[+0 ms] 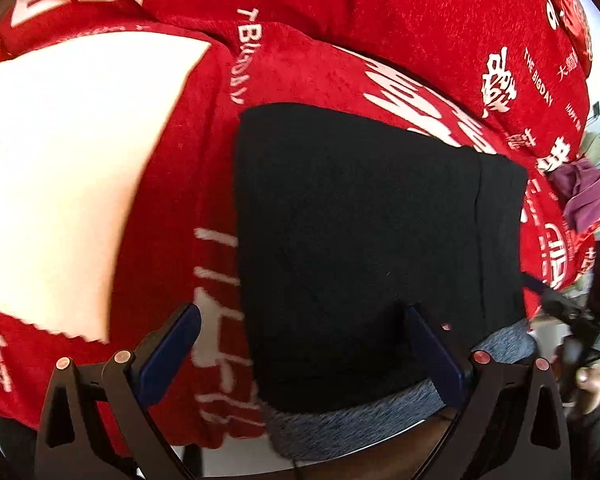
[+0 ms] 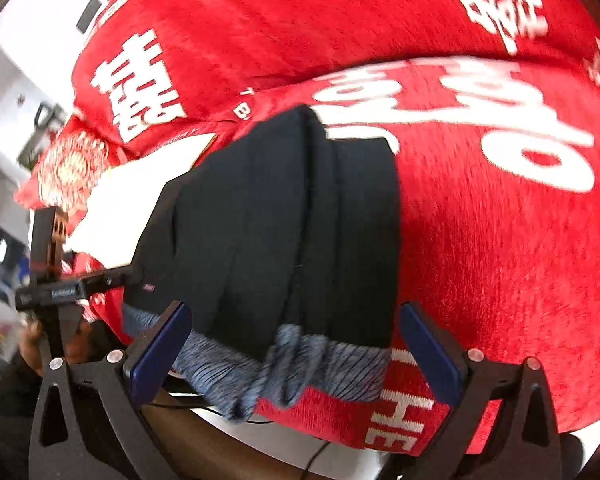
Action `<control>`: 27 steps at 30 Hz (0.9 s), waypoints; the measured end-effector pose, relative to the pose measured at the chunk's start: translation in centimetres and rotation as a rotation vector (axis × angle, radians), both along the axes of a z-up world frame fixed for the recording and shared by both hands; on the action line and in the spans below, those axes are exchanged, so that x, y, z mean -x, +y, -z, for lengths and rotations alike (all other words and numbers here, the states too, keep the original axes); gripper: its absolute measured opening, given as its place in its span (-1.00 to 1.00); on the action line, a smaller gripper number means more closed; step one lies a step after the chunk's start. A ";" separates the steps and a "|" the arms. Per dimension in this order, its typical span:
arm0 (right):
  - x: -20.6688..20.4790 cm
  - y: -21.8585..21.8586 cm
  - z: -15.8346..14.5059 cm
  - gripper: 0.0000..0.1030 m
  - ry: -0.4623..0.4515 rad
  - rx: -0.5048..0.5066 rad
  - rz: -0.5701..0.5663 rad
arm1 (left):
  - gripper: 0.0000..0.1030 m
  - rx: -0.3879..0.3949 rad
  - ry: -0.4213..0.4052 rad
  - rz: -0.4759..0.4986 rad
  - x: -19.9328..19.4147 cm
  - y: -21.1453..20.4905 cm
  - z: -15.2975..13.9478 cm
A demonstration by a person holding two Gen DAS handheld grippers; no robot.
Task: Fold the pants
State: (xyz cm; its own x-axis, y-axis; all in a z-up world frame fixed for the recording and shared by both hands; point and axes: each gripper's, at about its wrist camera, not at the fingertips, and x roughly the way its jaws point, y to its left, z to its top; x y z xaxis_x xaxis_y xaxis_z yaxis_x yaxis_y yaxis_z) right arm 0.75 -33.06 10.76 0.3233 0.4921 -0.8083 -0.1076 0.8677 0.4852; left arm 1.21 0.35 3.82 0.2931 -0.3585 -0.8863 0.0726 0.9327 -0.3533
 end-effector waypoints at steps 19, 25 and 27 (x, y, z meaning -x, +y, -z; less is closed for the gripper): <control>-1.6 1.9 3.4 1.00 -0.027 -0.016 -0.071 | 1.00 -0.061 -0.070 -0.048 -0.3 -4.2 0.9; -1.2 2.0 3.4 1.00 -0.057 -0.006 -0.059 | 1.00 -0.027 -0.070 -0.052 -0.4 -3.7 1.2; -1.1 2.1 3.4 1.00 -0.064 -0.003 -0.051 | 1.00 -0.023 -0.080 -0.054 -0.3 -3.8 1.2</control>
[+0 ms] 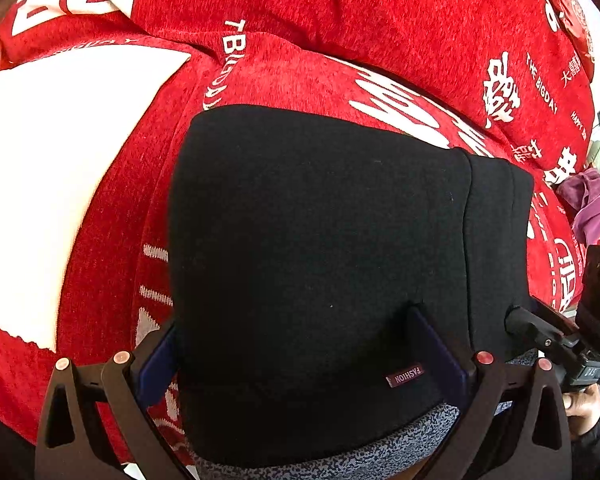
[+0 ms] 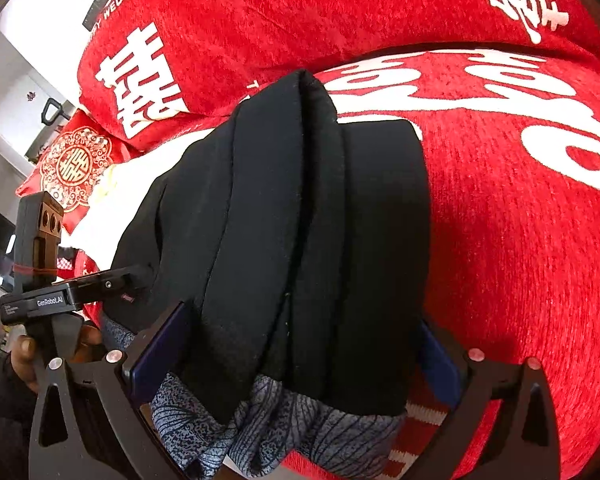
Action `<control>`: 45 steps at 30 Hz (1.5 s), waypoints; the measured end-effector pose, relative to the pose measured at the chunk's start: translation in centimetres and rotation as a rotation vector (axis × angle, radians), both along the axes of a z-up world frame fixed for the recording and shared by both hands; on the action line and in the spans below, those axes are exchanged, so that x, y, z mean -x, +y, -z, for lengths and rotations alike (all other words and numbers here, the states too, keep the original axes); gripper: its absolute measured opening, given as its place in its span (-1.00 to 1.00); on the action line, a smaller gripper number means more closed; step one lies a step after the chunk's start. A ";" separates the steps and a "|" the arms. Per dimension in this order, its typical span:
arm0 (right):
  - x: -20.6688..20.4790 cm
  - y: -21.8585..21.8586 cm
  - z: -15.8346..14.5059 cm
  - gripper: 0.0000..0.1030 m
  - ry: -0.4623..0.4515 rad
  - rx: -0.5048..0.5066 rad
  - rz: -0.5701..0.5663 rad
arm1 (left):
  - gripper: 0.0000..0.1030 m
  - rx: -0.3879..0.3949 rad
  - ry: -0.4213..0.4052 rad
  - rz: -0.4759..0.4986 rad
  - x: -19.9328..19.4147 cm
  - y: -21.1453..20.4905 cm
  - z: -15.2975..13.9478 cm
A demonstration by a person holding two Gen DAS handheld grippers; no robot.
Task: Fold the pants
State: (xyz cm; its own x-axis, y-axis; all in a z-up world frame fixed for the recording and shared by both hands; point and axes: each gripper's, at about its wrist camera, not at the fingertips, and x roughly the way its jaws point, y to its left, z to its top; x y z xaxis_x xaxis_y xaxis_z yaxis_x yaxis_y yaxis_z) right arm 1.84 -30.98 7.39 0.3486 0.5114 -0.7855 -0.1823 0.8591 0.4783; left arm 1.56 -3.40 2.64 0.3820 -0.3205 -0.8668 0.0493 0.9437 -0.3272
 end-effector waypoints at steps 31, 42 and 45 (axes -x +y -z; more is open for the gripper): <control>-0.3 0.6 -0.1 1.00 0.059 0.052 0.043 | 1.00 0.101 0.016 -0.006 -0.2 0.8 0.7; 7.0 7.0 -8.7 1.00 -0.313 0.353 -0.176 | 1.00 0.111 0.022 -0.012 -0.1 1.1 0.9; 7.6 9.3 -8.1 1.00 -0.283 0.294 -0.321 | 1.00 0.095 0.033 -0.010 -0.1 1.0 0.6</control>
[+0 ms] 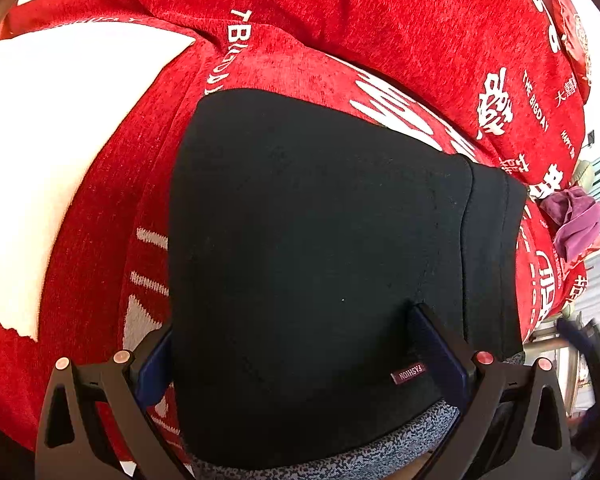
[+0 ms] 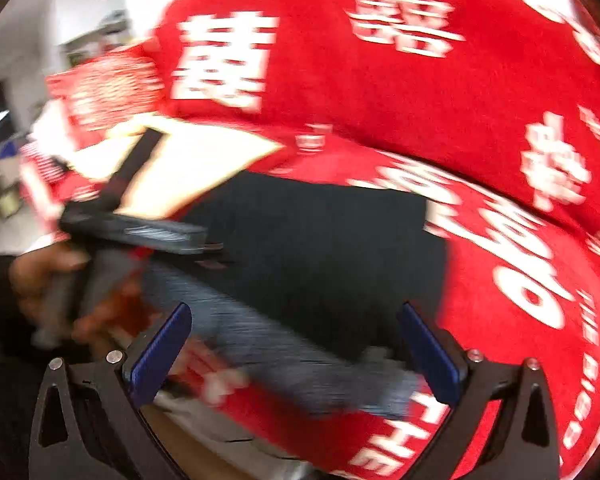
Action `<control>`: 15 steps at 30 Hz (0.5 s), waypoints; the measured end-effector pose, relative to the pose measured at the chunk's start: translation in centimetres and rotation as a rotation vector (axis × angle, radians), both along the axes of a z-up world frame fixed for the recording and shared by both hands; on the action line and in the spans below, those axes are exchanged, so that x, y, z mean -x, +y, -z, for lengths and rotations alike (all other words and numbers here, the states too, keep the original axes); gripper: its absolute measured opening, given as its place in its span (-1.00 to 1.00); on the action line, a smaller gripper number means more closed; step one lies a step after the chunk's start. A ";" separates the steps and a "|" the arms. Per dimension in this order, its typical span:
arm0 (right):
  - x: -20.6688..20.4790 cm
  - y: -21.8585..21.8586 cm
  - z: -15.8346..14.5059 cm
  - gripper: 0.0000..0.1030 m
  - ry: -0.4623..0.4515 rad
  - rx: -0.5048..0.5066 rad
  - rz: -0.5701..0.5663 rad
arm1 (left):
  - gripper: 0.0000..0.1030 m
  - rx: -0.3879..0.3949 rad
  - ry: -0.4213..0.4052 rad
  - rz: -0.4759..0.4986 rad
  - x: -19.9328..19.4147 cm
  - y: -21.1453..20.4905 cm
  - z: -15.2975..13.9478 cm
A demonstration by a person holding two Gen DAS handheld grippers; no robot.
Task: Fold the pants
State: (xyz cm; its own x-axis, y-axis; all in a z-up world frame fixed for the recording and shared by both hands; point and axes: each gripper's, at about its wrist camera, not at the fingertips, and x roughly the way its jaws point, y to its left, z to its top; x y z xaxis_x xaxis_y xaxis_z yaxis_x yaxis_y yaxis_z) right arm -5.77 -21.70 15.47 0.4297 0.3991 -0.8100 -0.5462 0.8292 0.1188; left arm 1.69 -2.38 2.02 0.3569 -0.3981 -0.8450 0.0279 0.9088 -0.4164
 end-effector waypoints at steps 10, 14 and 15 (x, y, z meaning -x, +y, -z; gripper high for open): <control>-4.8 -2.5 -1.8 1.00 0.107 -0.103 -0.082 | 1.00 -0.127 -0.133 0.193 4.7 0.4 -5.5; -11.8 -3.1 -0.8 1.00 0.171 -0.212 -0.035 | 1.00 -0.155 -0.109 0.247 5.3 -1.8 -3.8; -13.3 -3.0 0.2 1.00 0.193 -0.224 -0.021 | 1.00 -0.175 -0.115 0.243 5.3 -2.1 -3.5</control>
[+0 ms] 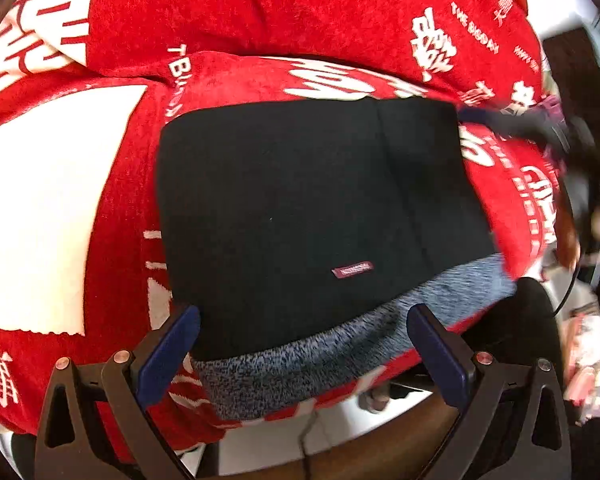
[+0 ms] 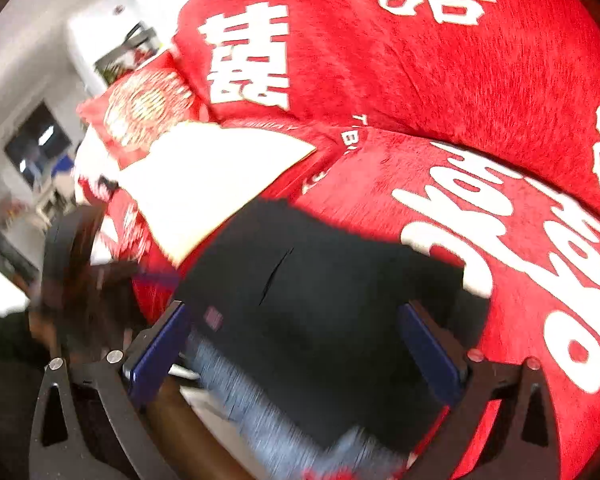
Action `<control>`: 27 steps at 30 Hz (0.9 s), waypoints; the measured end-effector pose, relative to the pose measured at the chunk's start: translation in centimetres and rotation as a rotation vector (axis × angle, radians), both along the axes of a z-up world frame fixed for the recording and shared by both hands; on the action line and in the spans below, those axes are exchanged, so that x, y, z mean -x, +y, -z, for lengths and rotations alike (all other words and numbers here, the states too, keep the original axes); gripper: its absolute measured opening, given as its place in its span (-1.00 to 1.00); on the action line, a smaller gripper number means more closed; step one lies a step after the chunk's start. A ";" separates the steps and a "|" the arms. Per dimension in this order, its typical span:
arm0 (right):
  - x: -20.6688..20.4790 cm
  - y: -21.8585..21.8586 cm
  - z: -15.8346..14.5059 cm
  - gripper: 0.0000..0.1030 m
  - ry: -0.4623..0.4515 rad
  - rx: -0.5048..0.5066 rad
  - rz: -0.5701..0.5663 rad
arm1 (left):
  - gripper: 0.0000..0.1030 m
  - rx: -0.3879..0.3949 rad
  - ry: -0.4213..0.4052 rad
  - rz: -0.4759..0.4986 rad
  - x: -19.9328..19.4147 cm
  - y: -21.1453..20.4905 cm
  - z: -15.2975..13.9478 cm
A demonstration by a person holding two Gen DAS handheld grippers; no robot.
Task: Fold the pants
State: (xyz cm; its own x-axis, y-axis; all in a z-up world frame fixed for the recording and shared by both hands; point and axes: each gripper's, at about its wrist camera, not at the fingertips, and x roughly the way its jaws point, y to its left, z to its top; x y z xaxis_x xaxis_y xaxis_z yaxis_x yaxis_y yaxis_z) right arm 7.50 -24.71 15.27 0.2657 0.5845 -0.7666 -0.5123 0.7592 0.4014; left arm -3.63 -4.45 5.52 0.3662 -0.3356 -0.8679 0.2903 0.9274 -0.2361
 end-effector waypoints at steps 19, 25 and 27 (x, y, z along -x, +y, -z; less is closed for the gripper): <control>5.8 -7.5 2.8 1.00 0.115 0.002 0.248 | 1.00 0.211 0.150 -0.059 -6.7 5.1 0.7; 5.4 -6.2 1.5 1.00 0.083 -0.027 0.248 | 1.00 -0.025 0.181 -0.295 -13.9 6.2 1.2; 5.6 -5.9 1.5 1.00 0.081 -0.022 0.243 | 1.00 -0.060 0.211 -0.282 -14.4 5.9 2.3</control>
